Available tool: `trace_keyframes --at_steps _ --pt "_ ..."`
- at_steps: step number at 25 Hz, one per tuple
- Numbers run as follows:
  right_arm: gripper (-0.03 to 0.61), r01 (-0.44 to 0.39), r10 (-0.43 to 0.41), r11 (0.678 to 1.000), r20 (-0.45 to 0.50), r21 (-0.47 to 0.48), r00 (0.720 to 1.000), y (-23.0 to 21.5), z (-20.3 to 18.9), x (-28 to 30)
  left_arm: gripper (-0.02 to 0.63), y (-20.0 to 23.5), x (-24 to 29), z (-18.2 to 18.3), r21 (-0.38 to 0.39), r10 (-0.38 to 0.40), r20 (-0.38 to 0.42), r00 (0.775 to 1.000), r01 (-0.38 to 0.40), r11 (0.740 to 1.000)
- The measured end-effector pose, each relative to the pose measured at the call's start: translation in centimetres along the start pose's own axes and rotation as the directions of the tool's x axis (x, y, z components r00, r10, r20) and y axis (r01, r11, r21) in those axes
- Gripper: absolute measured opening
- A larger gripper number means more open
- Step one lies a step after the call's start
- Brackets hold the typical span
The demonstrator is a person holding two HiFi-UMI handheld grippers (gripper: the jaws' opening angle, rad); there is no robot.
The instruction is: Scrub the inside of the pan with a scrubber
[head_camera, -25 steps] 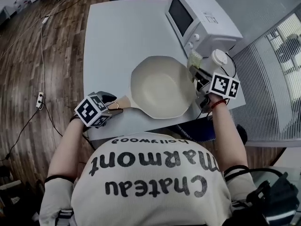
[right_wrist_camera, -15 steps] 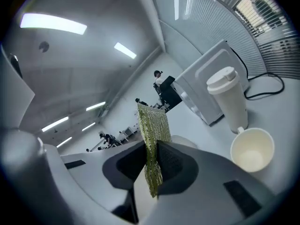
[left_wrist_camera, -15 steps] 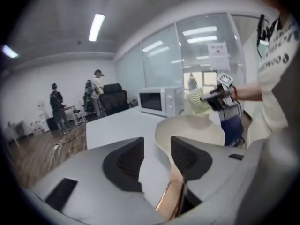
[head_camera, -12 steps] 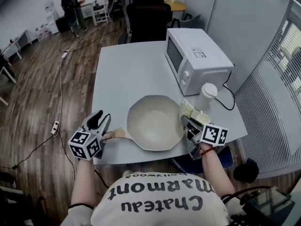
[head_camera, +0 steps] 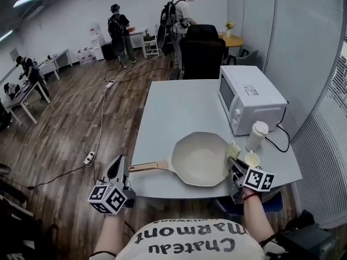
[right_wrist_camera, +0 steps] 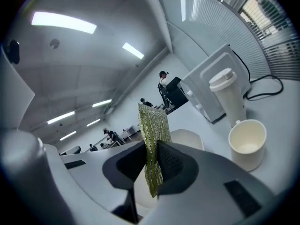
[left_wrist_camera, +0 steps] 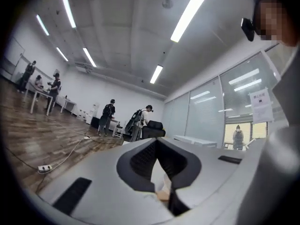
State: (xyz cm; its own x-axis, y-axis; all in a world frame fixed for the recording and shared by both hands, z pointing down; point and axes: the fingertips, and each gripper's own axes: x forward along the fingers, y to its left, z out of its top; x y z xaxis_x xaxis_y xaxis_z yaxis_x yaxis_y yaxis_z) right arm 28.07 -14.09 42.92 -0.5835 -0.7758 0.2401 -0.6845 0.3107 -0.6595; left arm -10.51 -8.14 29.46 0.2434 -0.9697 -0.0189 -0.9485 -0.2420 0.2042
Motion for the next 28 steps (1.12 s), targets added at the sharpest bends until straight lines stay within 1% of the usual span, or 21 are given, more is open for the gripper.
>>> trace_keyframes --at_steps 1,2,3,5,6,7,9,10,13,14,16,19,21,24,26,28 --pt "0.062 0.015 -0.014 0.999 0.009 -0.03 1.0 0.3 0.2 -0.3 -0.008 -0.3 -0.7 0.4 -0.011 -0.016 0.014 1.0 0.016 1.0" --pt "0.062 0.033 -0.031 0.997 0.019 -0.064 0.999 0.7 0.3 -0.6 -0.008 -0.7 -1.5 0.7 -0.005 -0.025 0.03 0.999 0.025 1.0" --pt "0.061 0.053 -0.05 0.994 0.029 -0.1 0.998 1.3 0.4 -0.9 -0.008 -1.0 -2.4 1.0 0.021 -0.021 0.052 0.998 0.02 1.0" --pt "0.061 0.088 -0.083 0.983 0.038 -0.161 0.996 2.8 0.2 -1.6 -0.008 -1.0 -4.5 1.6 0.095 0.02 0.094 0.995 -0.029 0.995" --pt "0.061 0.101 -0.096 0.978 0.038 -0.184 0.995 3.7 -0.2 -1.9 -0.008 -0.7 -5.6 1.6 0.116 0.04 0.095 0.995 -0.051 0.992" --pt "0.063 0.111 -0.105 0.973 0.039 -0.202 0.994 4.7 -0.7 -2.3 -0.008 -0.4 -6.8 1.5 0.12 0.053 0.081 0.995 -0.062 0.991" --pt "0.061 0.125 -0.118 0.965 0.046 -0.228 0.992 6.8 -2.1 -3.1 -0.008 0.4 -9.1 1.0 0.091 0.062 0.044 0.997 -0.066 0.994" --pt "0.063 0.13 -0.122 0.962 0.05 -0.24 0.991 7.9 -3.0 -3.5 -0.008 0.9 -10.4 1.1 0.067 0.066 0.041 0.997 -0.068 0.995" --pt "0.062 0.138 -0.13 0.946 0.048 -0.294 0.99 11.1 -6.5 -4.9 -0.008 2.3 -14.8 2.0 0.011 0.056 0.087 0.995 -0.058 0.998" --pt "0.061 0.145 -0.137 0.938 0.048 -0.315 0.989 12.1 -7.6 -5.5 -0.008 2.6 -16.0 2.0 -0.001 0.051 0.094 0.994 -0.051 0.999" --pt "0.061 0.162 -0.153 0.926 0.052 -0.342 0.987 13.9 -9.5 -6.7 -0.009 2.6 -17.8 1.6 -0.022 0.035 0.078 0.996 -0.033 0.999" --pt "0.063 0.156 -0.15 0.919 0.045 -0.362 0.988 16.6 -11.8 -8.7 -0.009 1.7 -19.9 1.0 -0.047 -0.013 0.054 0.998 0.015 0.999" --pt "0.062 0.155 -0.15 0.906 0.044 -0.393 0.988 18.0 -12.7 -10.1 -0.008 0.3 -20.8 0.7 -0.058 -0.064 0.043 0.997 0.066 0.996" --pt "0.061 0.161 -0.157 0.891 0.046 -0.425 0.987 19.1 -13.4 -11.4 -0.008 -1.7 -21.8 0.0 -0.05 -0.126 0.022 0.992 0.127 0.991" --pt "0.061 0.168 -0.168 0.895 0.036 -0.414 0.985 19.3 -14.5 -12.3 -0.009 -2.5 -22.8 -1.4 -0.061 -0.143 -0.011 0.99 0.142 0.988" --pt "0.062 0.166 -0.172 0.899 0.022 -0.404 0.985 19.7 -15.8 -13.3 -0.009 -3.1 -23.9 -3.1 -0.097 -0.156 -0.061 0.986 0.149 0.984"
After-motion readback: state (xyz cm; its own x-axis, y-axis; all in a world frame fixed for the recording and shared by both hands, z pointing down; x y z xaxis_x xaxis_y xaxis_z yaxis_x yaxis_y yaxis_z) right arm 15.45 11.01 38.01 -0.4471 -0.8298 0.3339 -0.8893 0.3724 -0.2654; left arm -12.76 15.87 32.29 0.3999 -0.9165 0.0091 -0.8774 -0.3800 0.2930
